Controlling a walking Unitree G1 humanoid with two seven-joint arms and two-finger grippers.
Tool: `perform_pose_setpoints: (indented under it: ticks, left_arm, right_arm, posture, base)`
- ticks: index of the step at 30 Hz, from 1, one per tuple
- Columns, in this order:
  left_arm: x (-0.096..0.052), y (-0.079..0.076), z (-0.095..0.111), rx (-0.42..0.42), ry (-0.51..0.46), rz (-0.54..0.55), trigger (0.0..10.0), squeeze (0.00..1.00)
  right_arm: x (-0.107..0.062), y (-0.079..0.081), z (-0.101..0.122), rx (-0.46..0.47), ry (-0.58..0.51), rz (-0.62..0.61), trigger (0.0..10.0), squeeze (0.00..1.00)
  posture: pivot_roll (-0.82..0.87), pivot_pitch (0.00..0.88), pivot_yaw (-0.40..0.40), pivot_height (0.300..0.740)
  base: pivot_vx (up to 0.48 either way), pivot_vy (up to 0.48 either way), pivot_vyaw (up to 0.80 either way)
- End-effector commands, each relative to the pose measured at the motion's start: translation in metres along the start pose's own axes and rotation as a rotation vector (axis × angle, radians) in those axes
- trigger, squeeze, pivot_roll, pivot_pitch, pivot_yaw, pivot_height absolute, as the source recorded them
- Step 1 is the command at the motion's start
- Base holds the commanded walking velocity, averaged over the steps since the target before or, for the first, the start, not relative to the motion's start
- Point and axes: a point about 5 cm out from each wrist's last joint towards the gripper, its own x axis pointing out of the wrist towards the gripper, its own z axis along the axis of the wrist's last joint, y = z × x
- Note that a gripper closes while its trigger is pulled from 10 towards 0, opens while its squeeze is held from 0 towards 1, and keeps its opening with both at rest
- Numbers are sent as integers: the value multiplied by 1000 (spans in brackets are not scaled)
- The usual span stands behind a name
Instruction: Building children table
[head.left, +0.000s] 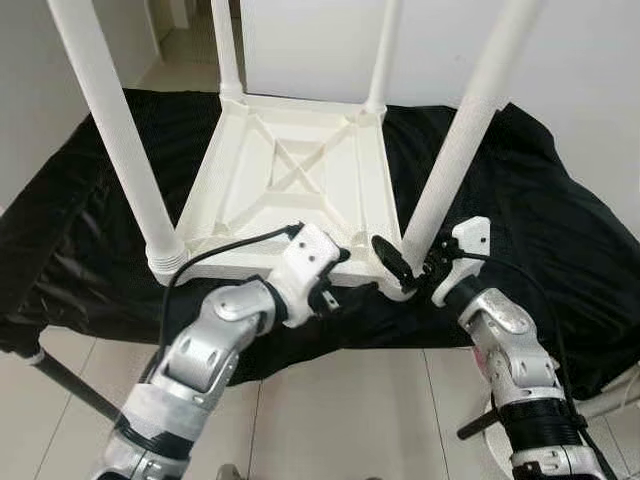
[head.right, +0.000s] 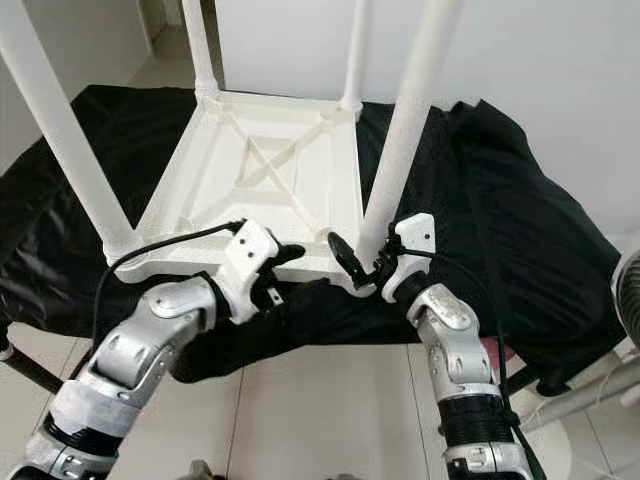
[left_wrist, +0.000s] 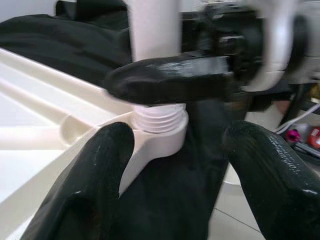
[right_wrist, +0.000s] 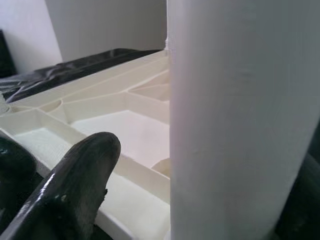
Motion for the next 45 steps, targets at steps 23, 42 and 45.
perform_pose_setpoints:
  ticks: [23,42,45]
  left_arm:
    - [0,12,3,3,-1,55,10000,0]
    - [-7,15,-3,-20,9,108,10000,0]
    - [-8,15,-4,-23,12,112,10000,0]
  right_arm:
    - [9,-11,-32,48,68,48,0,0]
    - [8,20,-38,100,79,-427,10000,0]
    - [5,26,-40,104,95,-546,10000,0]
  posture:
    - [4,0,1,740]
    - [-5,0,-35,740]
    - [-5,0,-40,740]
  base:
    - [0,0,0]
    - [0,0,0]
    - [0,0,0]
